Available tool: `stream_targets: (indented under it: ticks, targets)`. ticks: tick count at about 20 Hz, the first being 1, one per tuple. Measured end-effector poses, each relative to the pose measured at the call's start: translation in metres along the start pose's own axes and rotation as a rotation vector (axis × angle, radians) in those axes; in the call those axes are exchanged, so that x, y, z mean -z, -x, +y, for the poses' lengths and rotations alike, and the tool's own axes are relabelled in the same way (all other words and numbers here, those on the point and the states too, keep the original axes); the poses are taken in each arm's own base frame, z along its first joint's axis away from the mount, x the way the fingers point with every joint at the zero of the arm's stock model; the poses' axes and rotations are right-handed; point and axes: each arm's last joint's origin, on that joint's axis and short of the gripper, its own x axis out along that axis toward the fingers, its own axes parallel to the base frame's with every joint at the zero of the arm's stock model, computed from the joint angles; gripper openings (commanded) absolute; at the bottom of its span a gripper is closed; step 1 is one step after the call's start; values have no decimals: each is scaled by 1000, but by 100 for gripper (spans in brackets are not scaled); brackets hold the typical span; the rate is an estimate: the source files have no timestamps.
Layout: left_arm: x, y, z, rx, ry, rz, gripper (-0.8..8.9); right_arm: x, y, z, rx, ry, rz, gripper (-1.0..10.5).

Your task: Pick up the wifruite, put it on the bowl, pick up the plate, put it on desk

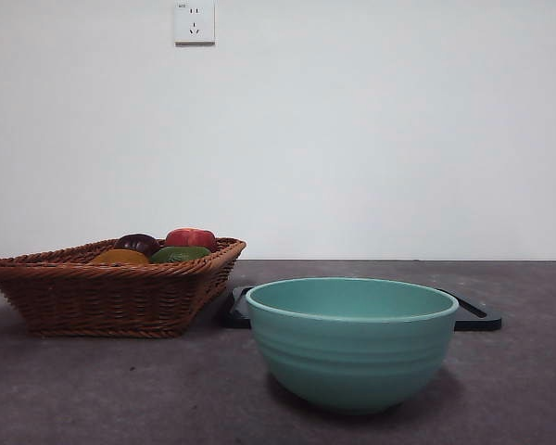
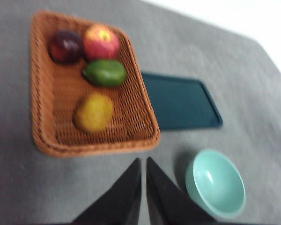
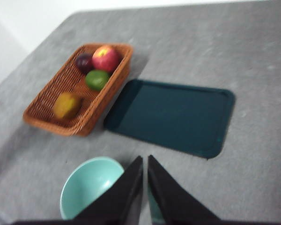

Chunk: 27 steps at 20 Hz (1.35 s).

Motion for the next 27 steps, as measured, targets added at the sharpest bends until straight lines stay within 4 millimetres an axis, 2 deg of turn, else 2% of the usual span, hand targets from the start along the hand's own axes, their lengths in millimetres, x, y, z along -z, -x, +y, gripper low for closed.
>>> stream_targets:
  ticks: [5,8,13,15,16,18,19,20,27]
  targets:
    - [-13,-2,-11,44,-79,144,15,-12,-7,8,-65,39,228,6]
    - [-10,0,-19,92,-132,209,15,-9,-16,13,-124,67,351,6]
    - [-7,0,-23,122,-161,241,30,-7,-19,20,-170,112,374,7]
    - [-8,0,-23,122,-163,236,48,-7,-20,20,-170,114,373,70]
    - [-8,0,-23,123,-165,232,138,-7,-19,20,-170,114,372,174]
    - [-8,0,-23,123,-165,231,396,-7,-19,20,-169,114,372,348]
    - [-9,-1,-23,123,-165,225,486,-7,-19,20,-169,113,372,355]
    - [-10,-1,-23,124,-165,218,533,-7,-19,20,-169,113,372,355]
    - [-15,-5,-23,124,-143,195,505,-7,-19,20,-169,112,372,355]
